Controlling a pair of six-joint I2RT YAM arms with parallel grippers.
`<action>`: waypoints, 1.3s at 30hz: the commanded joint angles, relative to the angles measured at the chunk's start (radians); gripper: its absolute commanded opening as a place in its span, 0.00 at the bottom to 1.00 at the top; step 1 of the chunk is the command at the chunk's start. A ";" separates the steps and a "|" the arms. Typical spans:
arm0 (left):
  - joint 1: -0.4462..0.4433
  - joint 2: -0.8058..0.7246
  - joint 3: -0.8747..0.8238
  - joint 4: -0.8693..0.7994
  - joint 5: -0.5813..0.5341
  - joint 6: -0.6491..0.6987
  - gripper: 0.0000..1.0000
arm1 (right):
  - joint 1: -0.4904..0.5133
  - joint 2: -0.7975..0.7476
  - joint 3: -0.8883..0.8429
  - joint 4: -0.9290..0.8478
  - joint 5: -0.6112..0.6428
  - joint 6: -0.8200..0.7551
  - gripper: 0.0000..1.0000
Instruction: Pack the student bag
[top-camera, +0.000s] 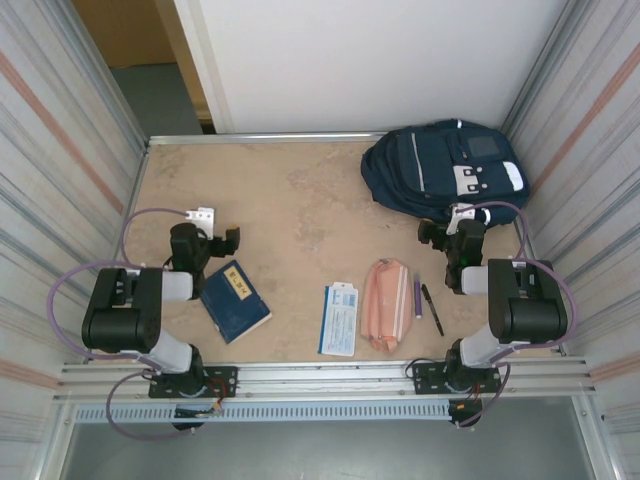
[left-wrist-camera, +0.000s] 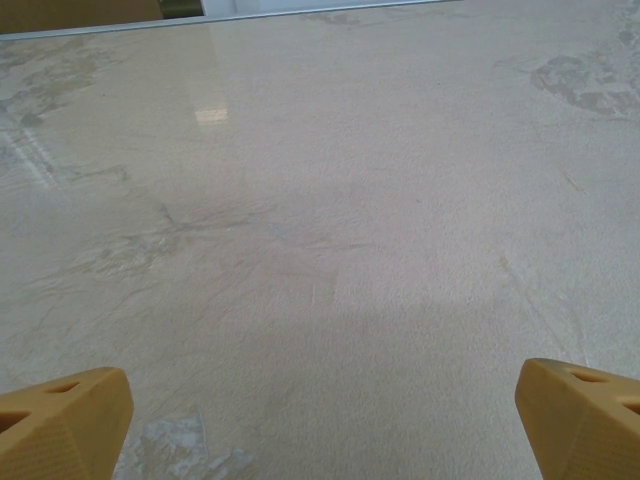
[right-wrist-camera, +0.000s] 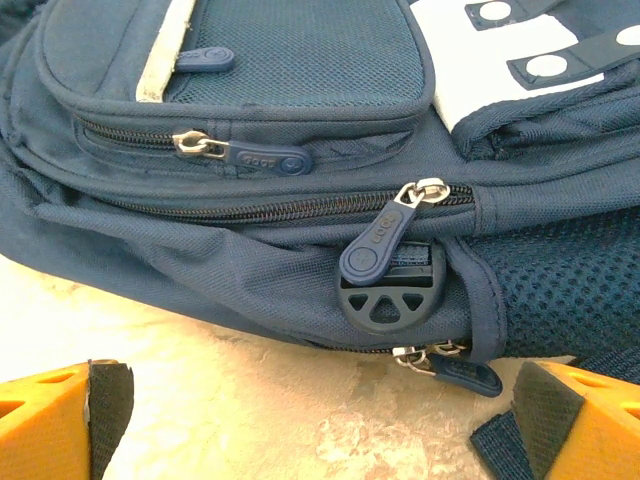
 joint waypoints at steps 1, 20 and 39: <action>-0.050 -0.019 0.000 0.031 -0.158 -0.003 0.99 | 0.014 -0.074 0.068 -0.161 0.059 0.002 0.99; -0.313 -0.561 0.296 -0.870 -0.257 -0.310 0.99 | 0.184 -0.060 0.686 -1.085 0.232 0.368 1.00; -0.628 -0.347 0.454 -1.107 -0.090 -0.449 0.99 | 0.244 0.582 1.324 -1.317 0.237 0.020 0.36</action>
